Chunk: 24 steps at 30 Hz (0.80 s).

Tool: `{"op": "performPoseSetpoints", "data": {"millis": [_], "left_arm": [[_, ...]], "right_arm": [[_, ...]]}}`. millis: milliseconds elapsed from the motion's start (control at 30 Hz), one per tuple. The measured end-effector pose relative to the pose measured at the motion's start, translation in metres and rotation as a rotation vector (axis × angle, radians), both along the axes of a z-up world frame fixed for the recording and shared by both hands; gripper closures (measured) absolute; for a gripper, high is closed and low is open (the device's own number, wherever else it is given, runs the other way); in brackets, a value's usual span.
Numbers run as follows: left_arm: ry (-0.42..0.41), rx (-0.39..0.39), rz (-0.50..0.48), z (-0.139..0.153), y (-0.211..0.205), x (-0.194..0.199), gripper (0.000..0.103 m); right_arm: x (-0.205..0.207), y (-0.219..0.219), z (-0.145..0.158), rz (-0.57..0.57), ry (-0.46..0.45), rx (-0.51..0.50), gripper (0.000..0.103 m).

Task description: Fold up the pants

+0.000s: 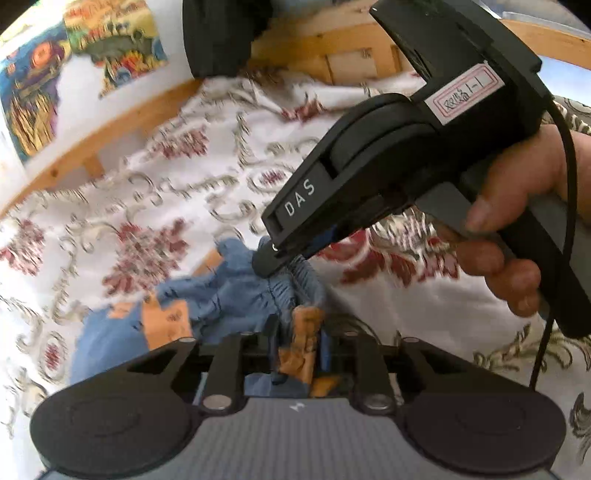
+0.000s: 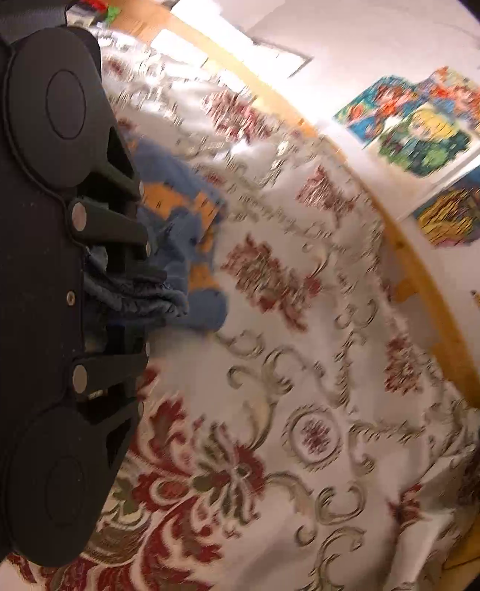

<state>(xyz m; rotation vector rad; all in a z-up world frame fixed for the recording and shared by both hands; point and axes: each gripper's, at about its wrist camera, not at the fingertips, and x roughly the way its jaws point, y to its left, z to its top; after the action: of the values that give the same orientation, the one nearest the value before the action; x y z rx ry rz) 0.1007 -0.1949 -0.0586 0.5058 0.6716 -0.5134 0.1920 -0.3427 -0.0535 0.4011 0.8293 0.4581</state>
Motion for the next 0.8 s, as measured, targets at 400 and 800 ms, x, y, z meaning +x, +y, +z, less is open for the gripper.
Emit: {"op": "performPoseSetpoints", "data": {"millis": [400,800], "left_arm": [[-0.095,-0.354,0.392,0.046,0.121,-0.009,0.003],[0.024,-0.285,0.672,-0.011,0.199,0.013,0.002]], "right_arm": [[-0.042,0.023,0.024,-0.213,-0.287,-0.312,0.001],[-0.076,0.095,-0.007,0.023,-0.319,-0.786,0.001]]}}
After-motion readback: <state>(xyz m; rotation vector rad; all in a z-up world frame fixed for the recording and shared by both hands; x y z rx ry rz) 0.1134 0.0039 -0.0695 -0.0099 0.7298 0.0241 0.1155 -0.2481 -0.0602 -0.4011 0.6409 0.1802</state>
